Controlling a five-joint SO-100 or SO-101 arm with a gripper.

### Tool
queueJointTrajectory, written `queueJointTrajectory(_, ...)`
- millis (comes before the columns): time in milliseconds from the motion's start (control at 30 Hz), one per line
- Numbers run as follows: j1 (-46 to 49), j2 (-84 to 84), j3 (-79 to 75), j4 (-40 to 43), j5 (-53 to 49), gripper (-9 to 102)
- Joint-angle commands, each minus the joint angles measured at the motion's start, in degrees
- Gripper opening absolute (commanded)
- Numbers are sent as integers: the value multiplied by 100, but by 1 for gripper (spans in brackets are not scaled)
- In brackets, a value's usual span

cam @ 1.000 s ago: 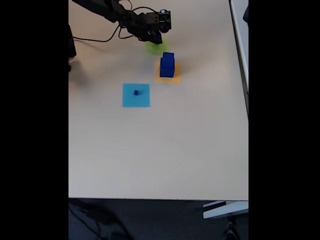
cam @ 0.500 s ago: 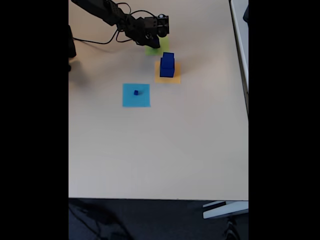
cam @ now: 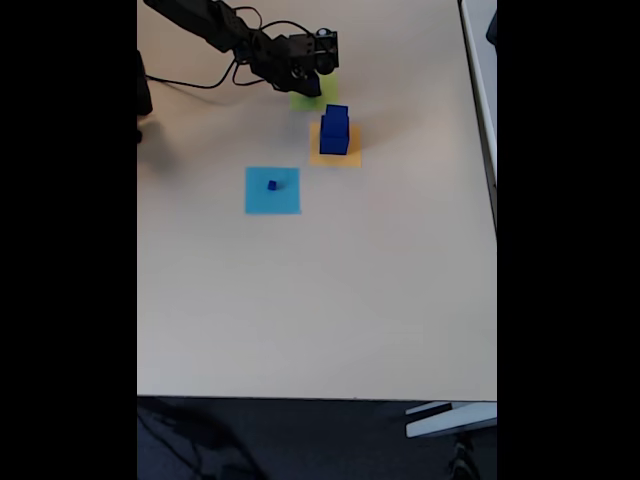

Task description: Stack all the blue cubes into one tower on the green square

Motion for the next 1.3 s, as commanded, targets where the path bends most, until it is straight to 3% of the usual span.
queueJointTrajectory(0, -62, 26, -149, -88, 44, 12)
queueJointTrajectory(867, -193, 79, -492, -308, -44, 32)
queueJointTrajectory(1267, -185, 422, -1063, -229, -439, 33)
